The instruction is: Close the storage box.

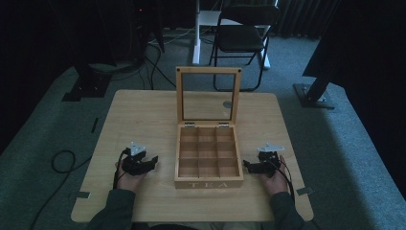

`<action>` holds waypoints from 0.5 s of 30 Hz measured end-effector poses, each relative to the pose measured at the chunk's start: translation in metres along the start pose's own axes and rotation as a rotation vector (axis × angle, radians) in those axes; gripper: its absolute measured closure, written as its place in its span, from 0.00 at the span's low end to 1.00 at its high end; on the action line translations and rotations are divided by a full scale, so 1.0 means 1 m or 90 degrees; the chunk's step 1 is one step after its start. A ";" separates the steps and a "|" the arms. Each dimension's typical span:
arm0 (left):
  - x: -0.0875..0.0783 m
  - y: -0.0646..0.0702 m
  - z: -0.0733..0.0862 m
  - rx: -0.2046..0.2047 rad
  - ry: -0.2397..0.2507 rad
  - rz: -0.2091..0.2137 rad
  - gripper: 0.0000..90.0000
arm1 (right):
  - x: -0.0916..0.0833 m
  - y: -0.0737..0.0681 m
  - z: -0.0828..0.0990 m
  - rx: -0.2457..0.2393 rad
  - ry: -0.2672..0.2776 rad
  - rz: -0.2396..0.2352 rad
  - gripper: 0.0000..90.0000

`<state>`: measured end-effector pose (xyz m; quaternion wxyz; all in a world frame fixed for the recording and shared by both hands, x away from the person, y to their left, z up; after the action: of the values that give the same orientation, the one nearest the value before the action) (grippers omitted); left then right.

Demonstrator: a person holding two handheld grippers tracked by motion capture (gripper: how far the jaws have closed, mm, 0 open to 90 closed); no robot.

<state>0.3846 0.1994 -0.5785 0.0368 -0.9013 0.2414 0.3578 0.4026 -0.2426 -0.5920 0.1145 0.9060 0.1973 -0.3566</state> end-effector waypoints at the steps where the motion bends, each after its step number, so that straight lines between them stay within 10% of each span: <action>1: 0.001 0.000 0.000 0.001 -0.001 0.001 0.45 | 0.001 -0.001 -0.001 0.001 0.000 0.002 0.12; 15: 0.005 -0.001 0.003 0.009 -0.014 -0.002 0.44 | -0.001 -0.005 -0.003 0.015 -0.014 0.016 0.18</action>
<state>0.3864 0.1992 -0.5835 0.0462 -0.8976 0.2417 0.3658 0.4017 -0.2373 -0.5895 0.1106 0.9057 0.1808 -0.3672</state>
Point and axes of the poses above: each handheld gripper's, and its own axes: x roughly forward along the jaws, z roughly out of its underside, y roughly to its right, the point moved 6 cm from there along x, roughly forward along the jaws, and after that the axes turned 6 degrees about z, right-handed, at the moved point
